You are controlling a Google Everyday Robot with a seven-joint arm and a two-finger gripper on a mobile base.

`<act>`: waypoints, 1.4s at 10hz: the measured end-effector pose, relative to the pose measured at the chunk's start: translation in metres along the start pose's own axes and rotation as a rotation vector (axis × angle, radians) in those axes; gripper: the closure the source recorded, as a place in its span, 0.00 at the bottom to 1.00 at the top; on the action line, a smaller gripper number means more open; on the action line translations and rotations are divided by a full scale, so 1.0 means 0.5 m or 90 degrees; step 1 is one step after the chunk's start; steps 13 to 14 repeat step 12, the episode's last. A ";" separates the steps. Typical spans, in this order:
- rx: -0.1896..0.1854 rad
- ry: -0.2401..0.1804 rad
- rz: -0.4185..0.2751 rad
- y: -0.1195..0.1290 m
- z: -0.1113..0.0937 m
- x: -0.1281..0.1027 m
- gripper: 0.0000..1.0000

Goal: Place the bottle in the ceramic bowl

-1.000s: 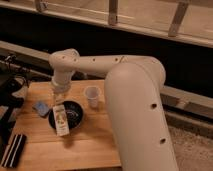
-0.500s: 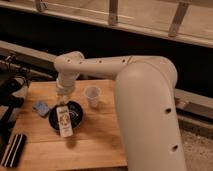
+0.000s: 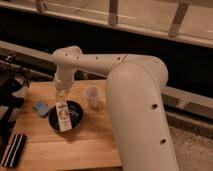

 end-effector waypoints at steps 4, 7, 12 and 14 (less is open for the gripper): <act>-0.015 0.005 -0.002 -0.004 0.016 0.002 0.45; -0.019 0.010 -0.003 -0.005 0.020 0.015 0.21; -0.004 0.015 0.002 -0.005 0.044 0.022 0.56; -0.004 0.015 0.002 -0.005 0.044 0.022 0.56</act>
